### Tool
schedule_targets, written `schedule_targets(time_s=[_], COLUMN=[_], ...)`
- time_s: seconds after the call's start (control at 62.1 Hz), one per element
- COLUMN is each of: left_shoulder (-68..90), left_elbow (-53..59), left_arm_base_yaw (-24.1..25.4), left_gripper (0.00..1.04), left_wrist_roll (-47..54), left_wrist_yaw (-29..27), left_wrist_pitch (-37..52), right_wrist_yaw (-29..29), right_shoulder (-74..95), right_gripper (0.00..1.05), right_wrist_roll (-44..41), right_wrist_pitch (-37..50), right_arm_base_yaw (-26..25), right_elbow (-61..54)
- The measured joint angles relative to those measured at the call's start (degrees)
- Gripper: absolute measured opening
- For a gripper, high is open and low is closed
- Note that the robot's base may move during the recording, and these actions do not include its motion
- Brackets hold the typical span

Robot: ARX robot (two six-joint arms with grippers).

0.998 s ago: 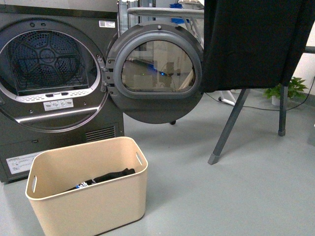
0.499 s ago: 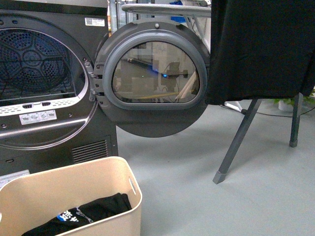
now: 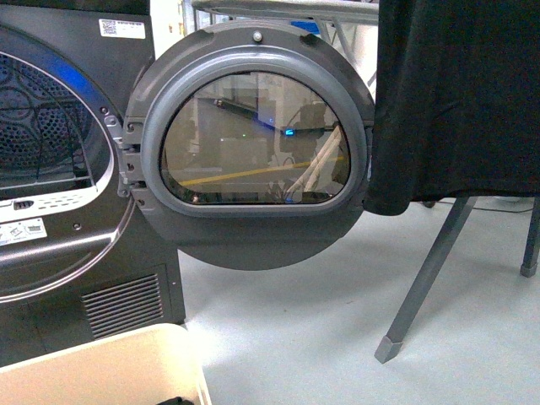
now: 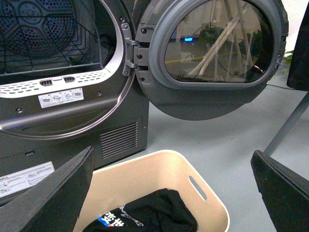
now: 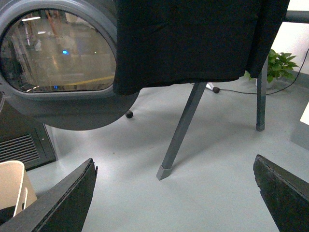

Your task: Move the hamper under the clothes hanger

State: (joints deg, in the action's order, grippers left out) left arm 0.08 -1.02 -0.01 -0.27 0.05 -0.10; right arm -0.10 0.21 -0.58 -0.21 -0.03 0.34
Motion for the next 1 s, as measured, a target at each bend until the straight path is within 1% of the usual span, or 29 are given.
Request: schedule_targets(time_s=[0.934,0.966,0.982,0.998], left_shoulder=[-0.07,0.92,2.25,4.37], left_elbow=[-0.02,-0.66,-1.84,-3.04], left_arm_base_yaw=[0.0,-0.09,0.31,1.07], left_gripper=[0.98,0.98,0.98,0.98], left_wrist_roll=[-0.02,-1.18,-1.84,-2.84], left_wrist_yaw=[-0.09,-2.27,-3.67,-3.67], left_wrist_pitch=[0.0,-2.19,-5.33,-8.35], right_wrist_yaw=[0.0,-0.02,-0.07,-1.05], right_shoulder=[0.0,0.02,0.2,0.98], right_gripper=[0.97,0.97,0.97,0.97], right_wrist_roll=[0.0,0.0,0.09,0.9], right_wrist_pitch=[-0.02,-0.02,-0.28,-2.21], right_arm_base_yaw=[0.0,0.0,-0.04,-0.48], right_elbow=[-0.02,-0.02,0.02,0.72])
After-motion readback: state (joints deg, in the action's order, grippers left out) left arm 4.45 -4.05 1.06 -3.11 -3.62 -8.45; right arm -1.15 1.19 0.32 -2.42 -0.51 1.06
